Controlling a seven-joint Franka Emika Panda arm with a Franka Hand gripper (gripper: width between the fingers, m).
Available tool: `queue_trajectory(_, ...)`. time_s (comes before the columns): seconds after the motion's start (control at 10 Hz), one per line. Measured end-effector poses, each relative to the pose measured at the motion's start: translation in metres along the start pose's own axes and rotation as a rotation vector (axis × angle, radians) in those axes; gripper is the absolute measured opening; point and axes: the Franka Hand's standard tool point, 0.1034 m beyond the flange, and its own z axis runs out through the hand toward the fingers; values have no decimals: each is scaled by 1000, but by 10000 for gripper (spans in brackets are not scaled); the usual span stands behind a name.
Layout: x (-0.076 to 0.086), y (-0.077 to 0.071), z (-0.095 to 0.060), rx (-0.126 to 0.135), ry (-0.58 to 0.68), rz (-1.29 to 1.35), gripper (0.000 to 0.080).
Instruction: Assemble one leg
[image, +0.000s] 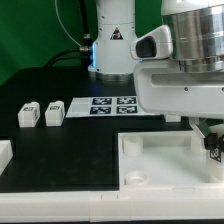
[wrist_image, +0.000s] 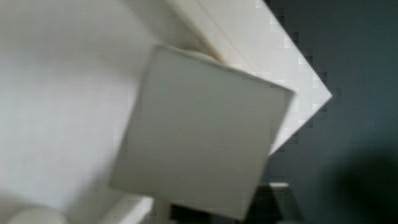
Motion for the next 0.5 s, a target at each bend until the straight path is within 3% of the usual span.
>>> queue_trajectory(0.1, -2, -4, 0, 24, 0, 209, 19)
queue_trajectory(0.3, -4, -7, 2, 86, -31, 614, 3)
queue_trajectory(0.5, -5, -8, 2, 89, -39, 720, 2)
